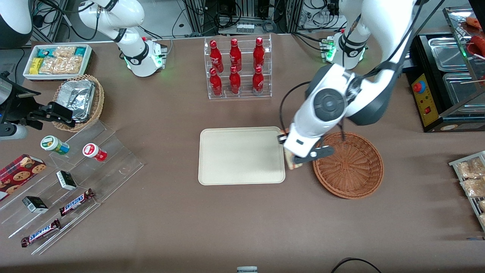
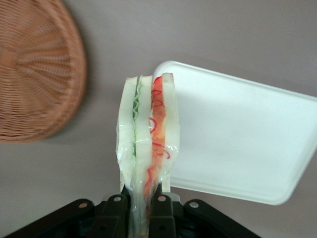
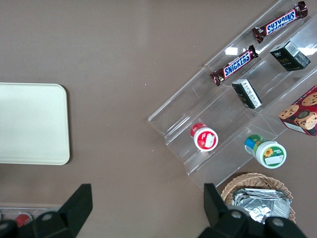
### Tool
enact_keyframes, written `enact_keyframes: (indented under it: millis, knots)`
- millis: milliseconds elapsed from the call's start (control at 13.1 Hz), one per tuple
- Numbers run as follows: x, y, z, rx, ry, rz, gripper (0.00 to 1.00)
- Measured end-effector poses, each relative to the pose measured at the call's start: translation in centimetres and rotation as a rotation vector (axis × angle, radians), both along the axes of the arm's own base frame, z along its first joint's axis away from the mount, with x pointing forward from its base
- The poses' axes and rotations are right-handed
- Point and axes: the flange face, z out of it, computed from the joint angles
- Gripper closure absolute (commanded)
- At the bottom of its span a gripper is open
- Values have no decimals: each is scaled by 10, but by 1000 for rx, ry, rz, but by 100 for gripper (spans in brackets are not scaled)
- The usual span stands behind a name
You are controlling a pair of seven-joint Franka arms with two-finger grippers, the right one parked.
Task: Place sandwich from basket to tray
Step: 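Carry the sandwich with the left gripper over the white tray, then lower the sandwich onto the tray and open the left gripper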
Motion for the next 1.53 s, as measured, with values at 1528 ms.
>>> enact_keyframes:
  millis: [1528]
  knots:
    - [-53,-170,-170,34,-145,-223,100]
